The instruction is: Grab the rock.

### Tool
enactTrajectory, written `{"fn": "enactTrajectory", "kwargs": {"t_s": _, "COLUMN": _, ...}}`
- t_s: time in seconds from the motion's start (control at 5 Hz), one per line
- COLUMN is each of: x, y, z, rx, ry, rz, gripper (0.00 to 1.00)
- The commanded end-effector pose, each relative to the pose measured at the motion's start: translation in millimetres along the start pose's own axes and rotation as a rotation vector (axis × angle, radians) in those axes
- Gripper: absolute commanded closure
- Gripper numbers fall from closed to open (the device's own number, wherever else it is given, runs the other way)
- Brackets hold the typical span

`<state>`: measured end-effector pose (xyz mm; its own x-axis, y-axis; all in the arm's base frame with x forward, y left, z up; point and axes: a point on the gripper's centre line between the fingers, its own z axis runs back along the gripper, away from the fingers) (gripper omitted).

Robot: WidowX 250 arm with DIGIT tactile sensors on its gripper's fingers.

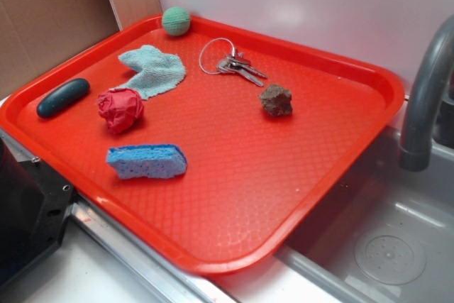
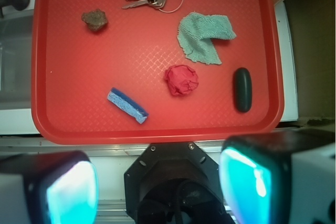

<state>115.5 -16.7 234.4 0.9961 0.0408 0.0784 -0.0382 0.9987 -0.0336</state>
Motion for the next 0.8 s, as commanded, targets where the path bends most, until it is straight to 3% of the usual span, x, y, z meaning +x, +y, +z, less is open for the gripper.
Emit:
{"fn": "enactTrajectory", "kwargs": {"t_s": 0.0, "x": 0, "y": 0, "z": 0, "rx": 0.0, "ry": 0.0, "rz": 0.0, "gripper": 0.0}}
{"fn": "enactTrajectory", "kwargs": {"t_s": 0.2, "x": 44, "y": -46, "z": -55, "rx": -0.022, "ry": 0.036, "rz": -0.089, "gripper": 0.0}}
{"fn": "enactTrajectory", "kwargs": {"t_s": 0.4, "x": 91, "y": -71, "z": -65, "rx": 0.069, "ry": -0.05, "rz": -0.223, "gripper": 0.0}}
{"fn": "enactTrajectory", "kwargs": {"t_s": 0.6, "x": 91, "y": -71, "z": -65, "rx": 0.069, "ry": -0.05, "rz": -0.223, "gripper": 0.0}}
